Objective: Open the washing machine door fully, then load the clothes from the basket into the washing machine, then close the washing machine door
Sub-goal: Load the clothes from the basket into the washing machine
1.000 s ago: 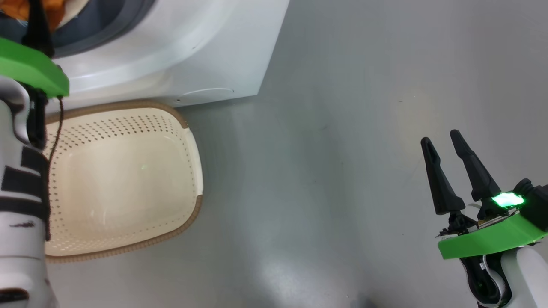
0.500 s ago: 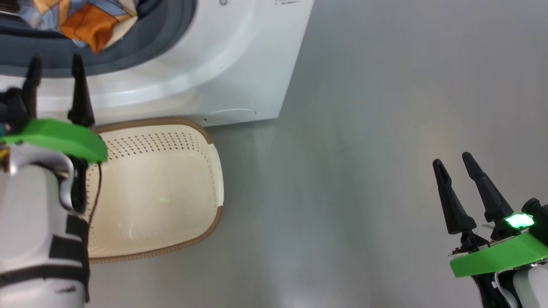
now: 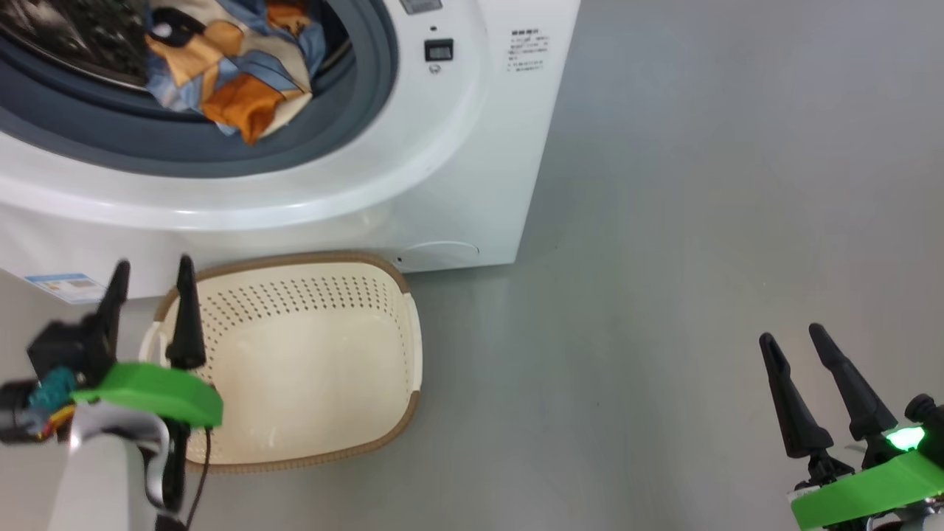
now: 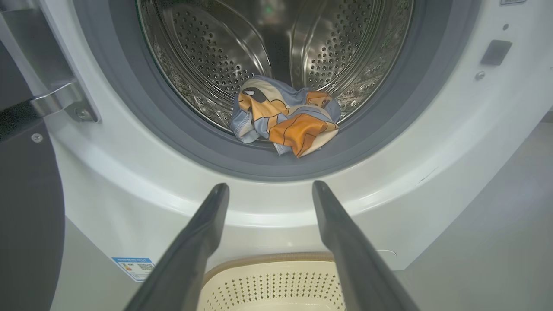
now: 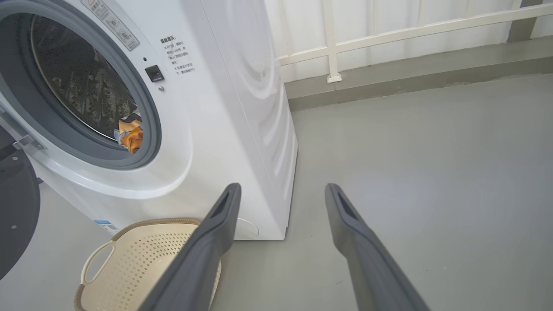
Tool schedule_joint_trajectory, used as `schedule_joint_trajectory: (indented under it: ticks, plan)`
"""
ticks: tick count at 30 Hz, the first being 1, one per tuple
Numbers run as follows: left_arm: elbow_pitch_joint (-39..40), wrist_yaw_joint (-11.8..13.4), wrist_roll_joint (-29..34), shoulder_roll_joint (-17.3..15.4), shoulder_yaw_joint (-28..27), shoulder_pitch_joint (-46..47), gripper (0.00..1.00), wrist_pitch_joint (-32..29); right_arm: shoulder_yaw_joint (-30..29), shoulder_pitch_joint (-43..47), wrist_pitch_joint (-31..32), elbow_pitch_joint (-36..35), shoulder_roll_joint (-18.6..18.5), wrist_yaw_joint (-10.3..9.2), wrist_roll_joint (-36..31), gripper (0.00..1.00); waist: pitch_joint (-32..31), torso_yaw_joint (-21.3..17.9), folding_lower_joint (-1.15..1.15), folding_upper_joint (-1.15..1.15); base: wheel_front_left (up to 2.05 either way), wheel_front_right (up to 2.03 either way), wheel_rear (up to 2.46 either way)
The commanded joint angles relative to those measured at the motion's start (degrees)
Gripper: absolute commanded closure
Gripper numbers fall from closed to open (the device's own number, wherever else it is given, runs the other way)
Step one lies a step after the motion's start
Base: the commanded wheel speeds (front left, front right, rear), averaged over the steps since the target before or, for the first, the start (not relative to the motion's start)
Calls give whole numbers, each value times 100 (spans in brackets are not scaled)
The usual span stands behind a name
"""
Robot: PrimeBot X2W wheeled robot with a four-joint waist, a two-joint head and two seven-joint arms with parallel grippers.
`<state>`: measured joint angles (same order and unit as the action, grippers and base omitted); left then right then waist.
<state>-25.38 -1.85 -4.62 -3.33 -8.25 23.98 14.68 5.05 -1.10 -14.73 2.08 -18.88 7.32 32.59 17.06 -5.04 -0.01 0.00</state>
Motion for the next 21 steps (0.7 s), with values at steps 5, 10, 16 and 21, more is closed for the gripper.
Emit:
schedule_joint_trajectory:
  ticks: [5,10,16,21]
  plan:
    - [408,-63,95,-81,-192,-501,0,32,100,236,-27,-75,-170,17,-47,0,-399,182,1,0,0,0,0]
    - [716,-62,109,-27,-220,-947,0,32,83,376,-27,-70,-206,17,-49,0,-555,212,1,0,0,0,0]
    - [1039,-51,107,12,-217,-1442,0,32,38,539,-27,-70,-217,17,-75,0,-712,219,1,0,0,0,0]
    - [1286,-18,40,30,-255,-1813,0,32,-27,644,-27,-67,-230,17,-82,0,-802,220,1,0,0,0,0]
